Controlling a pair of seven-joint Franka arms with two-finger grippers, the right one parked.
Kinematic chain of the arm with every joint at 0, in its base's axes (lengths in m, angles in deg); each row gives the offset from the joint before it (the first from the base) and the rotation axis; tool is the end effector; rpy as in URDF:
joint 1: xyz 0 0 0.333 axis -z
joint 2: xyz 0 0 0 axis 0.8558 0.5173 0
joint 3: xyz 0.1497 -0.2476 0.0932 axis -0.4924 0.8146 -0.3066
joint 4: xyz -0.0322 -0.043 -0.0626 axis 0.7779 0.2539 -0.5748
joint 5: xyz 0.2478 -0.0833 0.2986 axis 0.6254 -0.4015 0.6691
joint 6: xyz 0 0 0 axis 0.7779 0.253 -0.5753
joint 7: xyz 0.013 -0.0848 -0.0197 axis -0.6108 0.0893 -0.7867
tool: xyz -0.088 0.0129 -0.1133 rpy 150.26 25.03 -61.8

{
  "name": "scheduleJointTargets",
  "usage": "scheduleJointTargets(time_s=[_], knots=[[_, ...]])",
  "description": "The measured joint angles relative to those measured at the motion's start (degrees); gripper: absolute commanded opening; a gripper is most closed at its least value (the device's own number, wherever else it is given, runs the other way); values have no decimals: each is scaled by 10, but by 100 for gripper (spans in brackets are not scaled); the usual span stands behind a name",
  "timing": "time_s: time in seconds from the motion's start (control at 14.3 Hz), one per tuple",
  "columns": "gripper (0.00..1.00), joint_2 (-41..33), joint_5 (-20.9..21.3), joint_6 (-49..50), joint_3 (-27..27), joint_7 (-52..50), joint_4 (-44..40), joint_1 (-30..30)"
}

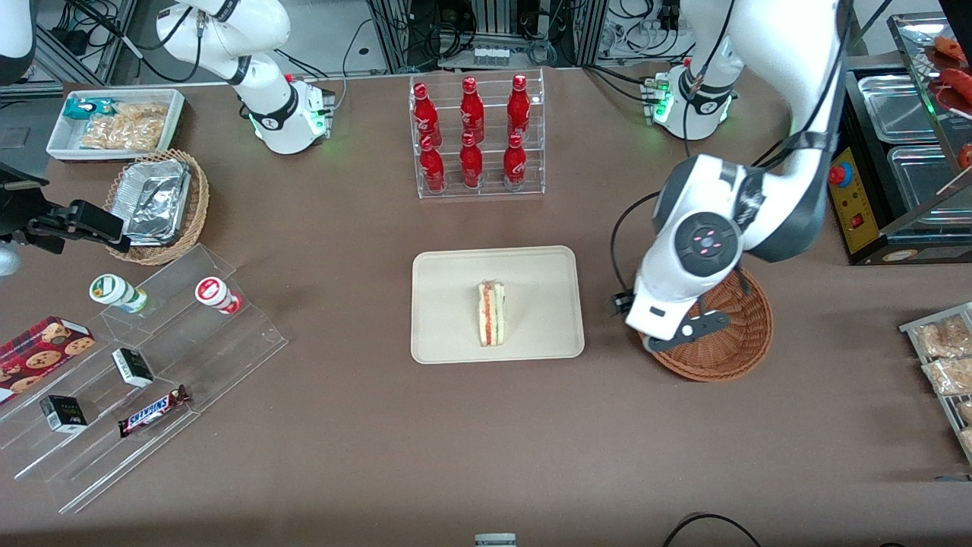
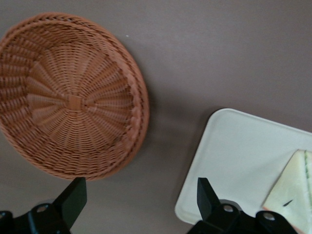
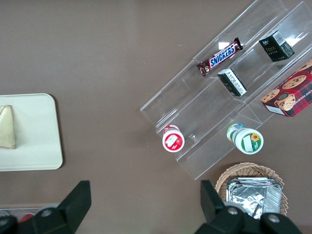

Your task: Place sandwich from basket to tray

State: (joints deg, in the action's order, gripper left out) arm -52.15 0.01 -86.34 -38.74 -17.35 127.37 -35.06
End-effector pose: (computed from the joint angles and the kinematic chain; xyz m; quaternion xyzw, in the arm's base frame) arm 0.5859 -0.2405 0.3485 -0.9859 -0.1483 0.0648 0.0437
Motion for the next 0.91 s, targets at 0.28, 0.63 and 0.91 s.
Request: scheduleJointTargets(time_s=[0.28,0.63,0.91], knots=[[100,-83,1,21,11,80,62,-51],[100,-165,2,88,118,219,74,-216],[100,-194,2,151,122,349,42,-273]])
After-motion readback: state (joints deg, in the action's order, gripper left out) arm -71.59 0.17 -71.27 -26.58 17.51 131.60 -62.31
